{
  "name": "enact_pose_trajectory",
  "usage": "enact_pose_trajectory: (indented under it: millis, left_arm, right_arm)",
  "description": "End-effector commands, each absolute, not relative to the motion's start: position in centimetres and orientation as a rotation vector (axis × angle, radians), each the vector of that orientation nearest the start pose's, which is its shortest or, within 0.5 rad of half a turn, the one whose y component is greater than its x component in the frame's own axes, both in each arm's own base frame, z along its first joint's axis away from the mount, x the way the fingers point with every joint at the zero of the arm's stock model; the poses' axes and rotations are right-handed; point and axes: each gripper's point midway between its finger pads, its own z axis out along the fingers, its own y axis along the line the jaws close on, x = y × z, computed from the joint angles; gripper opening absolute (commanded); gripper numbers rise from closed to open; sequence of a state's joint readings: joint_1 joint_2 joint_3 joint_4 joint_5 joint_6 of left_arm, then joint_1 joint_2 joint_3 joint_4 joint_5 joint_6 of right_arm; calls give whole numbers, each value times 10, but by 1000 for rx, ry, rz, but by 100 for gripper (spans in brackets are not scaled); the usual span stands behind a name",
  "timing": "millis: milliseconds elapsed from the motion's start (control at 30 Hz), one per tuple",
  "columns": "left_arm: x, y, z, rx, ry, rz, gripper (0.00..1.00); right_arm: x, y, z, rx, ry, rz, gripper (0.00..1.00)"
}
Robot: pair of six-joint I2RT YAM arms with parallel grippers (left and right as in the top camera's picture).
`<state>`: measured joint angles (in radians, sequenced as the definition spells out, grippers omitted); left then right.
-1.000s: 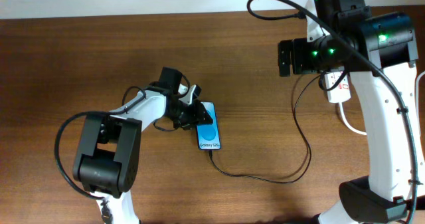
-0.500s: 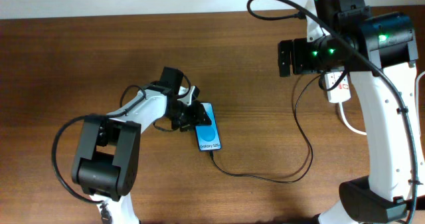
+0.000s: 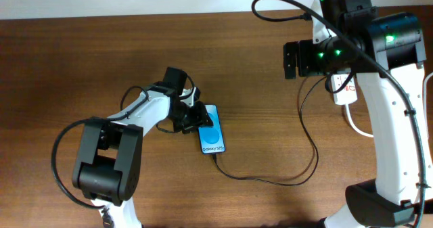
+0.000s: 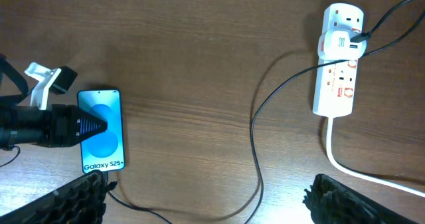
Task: Plug charger to phone and switch on socket
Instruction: 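Lower the phone flat onto the table with the left gripper, then open the left gripper and retract it to the lower left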
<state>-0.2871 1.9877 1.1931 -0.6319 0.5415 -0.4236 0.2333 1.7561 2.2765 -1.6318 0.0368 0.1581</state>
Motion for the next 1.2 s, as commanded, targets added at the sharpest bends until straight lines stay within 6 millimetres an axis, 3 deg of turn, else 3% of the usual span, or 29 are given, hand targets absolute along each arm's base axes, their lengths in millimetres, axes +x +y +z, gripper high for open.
enact_pose_trajectory:
  millis: [0, 233, 400, 600, 700, 933, 967, 1000, 1100, 1167]
  left_arm:
    - [313, -139, -47, -321, 3206, -414, 42]
    - [311, -135, -47, -337, 3215, -381, 45]
    - [309, -131, -48, -340, 3223, -341, 45]
    - [309, -130, -49, -342, 3224, -333, 47]
    - [308, -116, -51, -452, 3215, -202, 52]
    - [308, -114, -51, -443, 3215, -185, 59]
    - [308, -111, -49, -415, 3219, -166, 65]
    - [311, -95, -37, -429, 3218, -57, 80]
    - [323, -60, 29, -377, 3129, 175, 82]
    - [322, -54, 81, -363, 3039, 181, 82]
  right_arm:
    - [353, 77, 327, -74, 2682, 82, 98]
    - [353, 77, 324, -75, 2693, 80, 98]
    - [353, 77, 306, -77, 2743, 68, 98]
    - [353, 77, 306, -77, 2741, 68, 98]
    - [354, 77, 306, -77, 2738, 68, 98]
    - [355, 76, 307, -75, 2734, 62, 98]
    - [355, 75, 307, -74, 2733, 58, 98]
    - [355, 75, 307, -74, 2734, 58, 98]
    - [355, 70, 306, -66, 2734, 16, 98]
    - [354, 62, 306, -53, 2736, -49, 98]
